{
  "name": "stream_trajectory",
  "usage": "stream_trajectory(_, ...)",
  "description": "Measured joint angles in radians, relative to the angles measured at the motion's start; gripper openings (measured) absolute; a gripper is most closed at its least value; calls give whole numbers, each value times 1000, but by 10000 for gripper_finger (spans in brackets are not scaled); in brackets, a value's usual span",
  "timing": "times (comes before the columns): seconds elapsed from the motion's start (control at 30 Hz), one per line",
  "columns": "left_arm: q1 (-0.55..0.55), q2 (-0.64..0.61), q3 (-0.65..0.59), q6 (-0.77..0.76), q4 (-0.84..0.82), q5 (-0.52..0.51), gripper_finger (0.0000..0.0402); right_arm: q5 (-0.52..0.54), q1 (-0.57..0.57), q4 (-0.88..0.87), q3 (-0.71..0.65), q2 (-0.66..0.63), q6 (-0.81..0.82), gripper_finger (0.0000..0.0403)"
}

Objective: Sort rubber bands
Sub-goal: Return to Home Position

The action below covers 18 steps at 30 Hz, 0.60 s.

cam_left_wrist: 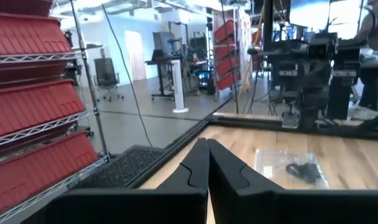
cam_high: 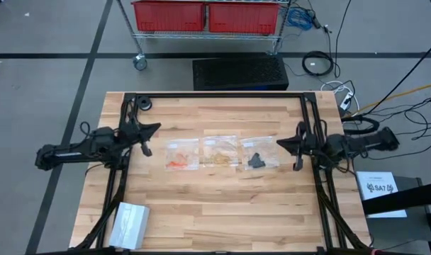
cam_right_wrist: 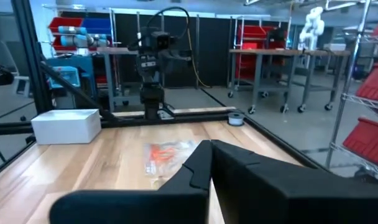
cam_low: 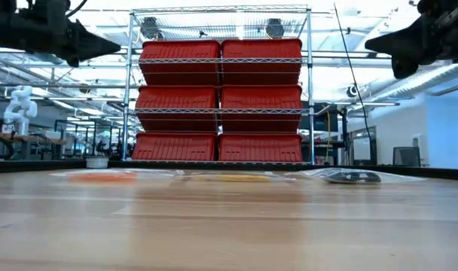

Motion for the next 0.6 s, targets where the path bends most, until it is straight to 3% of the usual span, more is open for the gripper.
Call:
stream_trajectory(0.2, 0, -48, 0, -2, -96, -1, 2, -204, -169, -60, 0, -35, -3, 0)
stream_trajectory(0.4, -7, -135, -3, -13, -135, -4, 2, -210, -188, -217, 1, -100, 35, 0)
stream_trajectory(0.6, 6, -129, -167, 7, 111, -25, 2, -188, -190, -178, -37, -101, 39, 0)
